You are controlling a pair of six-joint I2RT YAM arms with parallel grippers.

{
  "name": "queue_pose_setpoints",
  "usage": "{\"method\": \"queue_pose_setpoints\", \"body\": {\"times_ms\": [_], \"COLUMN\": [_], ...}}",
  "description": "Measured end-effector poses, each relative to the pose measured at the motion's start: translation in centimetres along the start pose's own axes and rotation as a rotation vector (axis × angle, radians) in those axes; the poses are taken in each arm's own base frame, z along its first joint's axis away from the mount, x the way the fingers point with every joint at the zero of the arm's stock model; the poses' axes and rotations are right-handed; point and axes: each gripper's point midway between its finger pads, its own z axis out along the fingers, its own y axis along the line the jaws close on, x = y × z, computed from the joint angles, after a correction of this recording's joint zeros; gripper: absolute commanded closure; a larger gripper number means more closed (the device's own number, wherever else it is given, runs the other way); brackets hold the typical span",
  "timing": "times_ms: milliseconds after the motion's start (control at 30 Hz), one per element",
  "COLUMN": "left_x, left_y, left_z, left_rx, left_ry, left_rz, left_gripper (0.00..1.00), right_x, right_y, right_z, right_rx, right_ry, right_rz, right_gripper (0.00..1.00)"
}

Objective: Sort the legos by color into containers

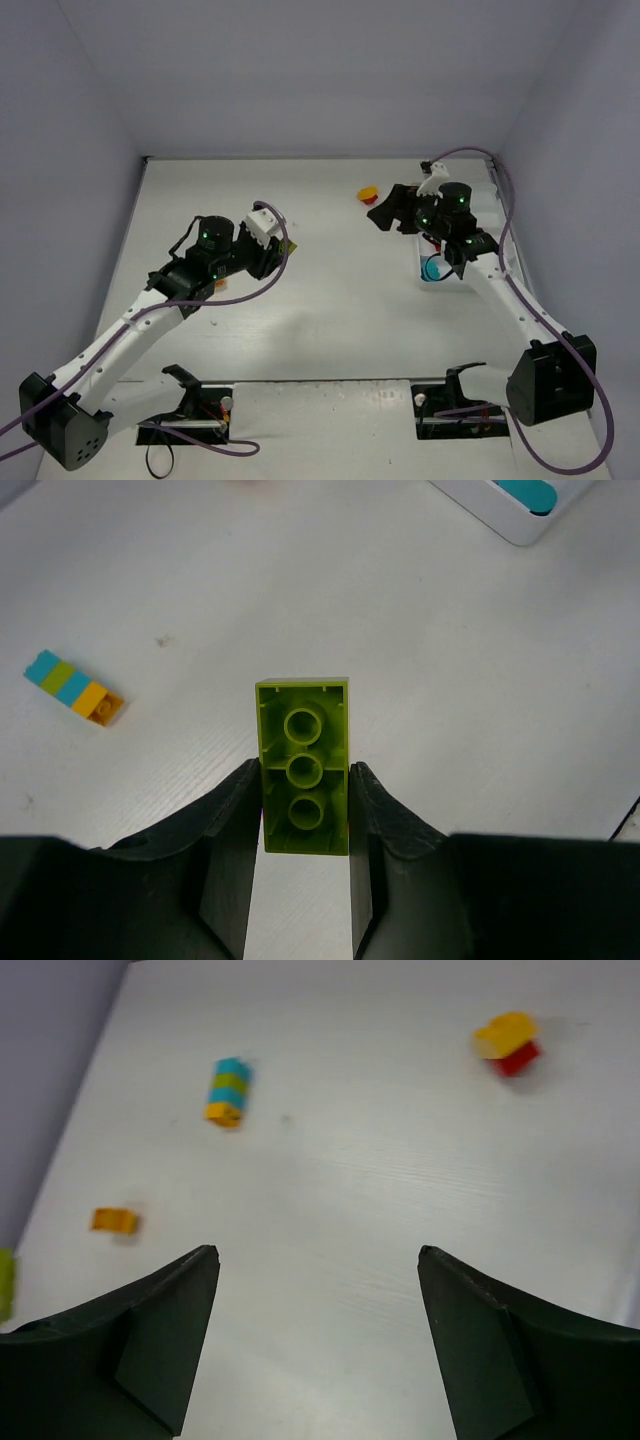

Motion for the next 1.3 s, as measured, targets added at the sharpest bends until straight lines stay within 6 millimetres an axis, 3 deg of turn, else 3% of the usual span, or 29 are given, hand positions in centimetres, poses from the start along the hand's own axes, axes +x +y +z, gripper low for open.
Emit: {"method": "queue_pose_setpoints", "body": {"times_ms": [233,400,667,867,967,1000,1067,1100,1133,1200,1267,1300], "left_x": [0.5,0.7,0.3,0.2,0.2,0.2,0.2,0.2,0.3,0.1,0.3,0.4], "left_y": [-1.0,-1.0,-0.9,-1.3,-1.3,-1.3,-1.3,-1.3,-1.2,-1.0,-1.0,-0.9], "left_z": [0.6,0.7,0.7,0.8,0.8,0.8,0.8,0.8,0.8,0.8,0.8,0.8], "left_rx": [0.038,0.041,0.038,0.049,0.049,0.049,0.049,0.048,0.046,0.035,0.035,0.034], "left_ry": [-0.023,-0.033,-0.049,-0.055,-0.056,-0.056,-0.055,-0.054,-0.052,-0.055,-0.048,-0.045], "left_rz": [0.145,0.198,0.228,0.240,0.241,0.241,0.241,0.242,0.244,0.251,0.251,0.251], "left_gripper": [1.00,0.99,0.98,0.98,0.98,0.98,0.98,0.98,0.98,0.97,0.90,0.72], "right_x": [3.1,5.4,9.1,9.9,9.7,9.6,9.5,9.4,9.5,9.7,9.9,9.9], "right_y": [11.3,16.8,19.4,19.9,20.1,20.2,20.5,20.7,20.7,20.7,20.7,20.7], "right_z": [-0.2,0.0,2.0,3.1,3.3,3.3,3.4,3.3,3.4,3.5,3.6,3.6], "right_rx": [-0.338,-0.497,-0.554,-0.563,-0.570,-0.574,-0.591,-0.602,-0.600,-0.596,-0.595,-0.595], "right_ry": [0.115,0.190,0.299,0.321,0.315,0.313,0.310,0.311,0.310,0.323,0.329,0.330], "right_rz": [0.028,0.025,0.035,0.042,0.043,0.044,0.046,0.049,0.049,0.070,0.073,0.072], "right_gripper": [0.24,0.25,0.27,0.33,0.45,0.59,0.77,0.93,1.00,1.00,1.00,1.00]}}
